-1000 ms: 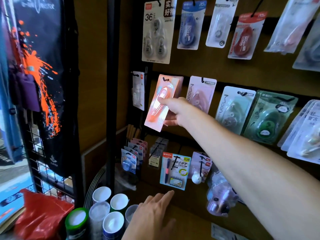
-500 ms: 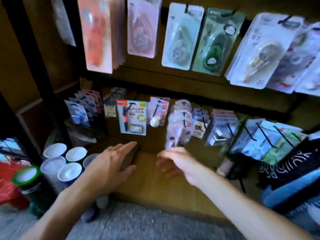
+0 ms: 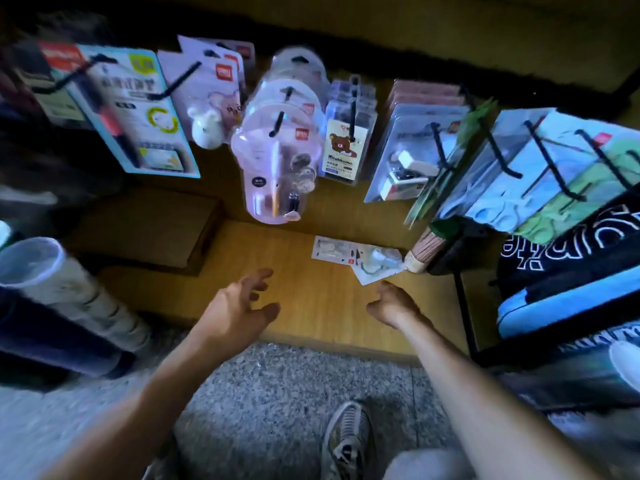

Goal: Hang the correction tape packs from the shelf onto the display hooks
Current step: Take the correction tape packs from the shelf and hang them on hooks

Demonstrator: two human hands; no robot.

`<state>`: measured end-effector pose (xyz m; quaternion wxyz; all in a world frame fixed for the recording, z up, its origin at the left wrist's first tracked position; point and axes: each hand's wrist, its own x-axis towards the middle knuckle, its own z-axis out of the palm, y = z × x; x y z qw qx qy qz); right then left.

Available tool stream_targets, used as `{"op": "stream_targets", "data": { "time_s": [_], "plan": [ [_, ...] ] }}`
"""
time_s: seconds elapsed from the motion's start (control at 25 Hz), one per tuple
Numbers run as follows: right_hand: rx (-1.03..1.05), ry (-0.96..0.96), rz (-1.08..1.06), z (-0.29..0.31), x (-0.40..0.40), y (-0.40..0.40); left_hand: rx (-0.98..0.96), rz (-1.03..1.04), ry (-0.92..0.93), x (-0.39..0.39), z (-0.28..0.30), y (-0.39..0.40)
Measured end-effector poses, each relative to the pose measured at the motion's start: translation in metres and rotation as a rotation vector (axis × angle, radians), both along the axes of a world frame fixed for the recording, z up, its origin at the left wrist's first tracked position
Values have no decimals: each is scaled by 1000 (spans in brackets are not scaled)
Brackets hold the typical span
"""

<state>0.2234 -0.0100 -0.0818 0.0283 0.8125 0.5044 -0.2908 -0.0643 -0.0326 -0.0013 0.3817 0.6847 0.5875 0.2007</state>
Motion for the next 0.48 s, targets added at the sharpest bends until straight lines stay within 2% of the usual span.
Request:
{"op": "stream_targets", "data": {
  "time_s": [0.12,0.28,0.48],
  "plan": [
    [-3,-130,-4,-31,28,47,-64,20,-6,23,-35,31],
    [61,-352,211,-52,41,114,-138,52,-8,23,-79,41],
    [-44,-497,341,-90,59,138,-244,96,-44,2,-120,35]
  ]
}}
